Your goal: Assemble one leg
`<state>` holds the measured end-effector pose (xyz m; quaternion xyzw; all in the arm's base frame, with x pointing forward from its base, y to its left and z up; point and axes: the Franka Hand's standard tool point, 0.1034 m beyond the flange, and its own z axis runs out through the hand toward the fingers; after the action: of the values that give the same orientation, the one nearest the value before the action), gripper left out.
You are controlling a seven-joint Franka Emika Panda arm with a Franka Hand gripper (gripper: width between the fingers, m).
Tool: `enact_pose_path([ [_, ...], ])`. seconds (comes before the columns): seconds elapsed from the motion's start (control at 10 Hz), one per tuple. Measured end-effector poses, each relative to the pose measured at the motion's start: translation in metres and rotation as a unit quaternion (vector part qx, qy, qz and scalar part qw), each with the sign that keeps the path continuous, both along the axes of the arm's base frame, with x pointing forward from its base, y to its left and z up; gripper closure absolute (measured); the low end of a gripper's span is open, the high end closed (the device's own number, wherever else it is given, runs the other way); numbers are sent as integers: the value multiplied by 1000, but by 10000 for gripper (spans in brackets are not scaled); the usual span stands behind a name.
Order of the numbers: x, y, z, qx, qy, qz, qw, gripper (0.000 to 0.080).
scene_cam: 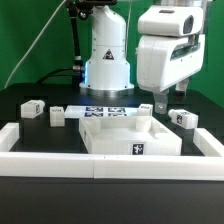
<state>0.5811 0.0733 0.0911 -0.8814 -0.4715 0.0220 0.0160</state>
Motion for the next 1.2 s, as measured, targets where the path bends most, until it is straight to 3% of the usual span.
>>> enact_pose_path([
  [0.9,-1,-1,-1,0,3,16,1000,150],
  [1.2,-22,-13,-11,-4,-53,148,987,150],
])
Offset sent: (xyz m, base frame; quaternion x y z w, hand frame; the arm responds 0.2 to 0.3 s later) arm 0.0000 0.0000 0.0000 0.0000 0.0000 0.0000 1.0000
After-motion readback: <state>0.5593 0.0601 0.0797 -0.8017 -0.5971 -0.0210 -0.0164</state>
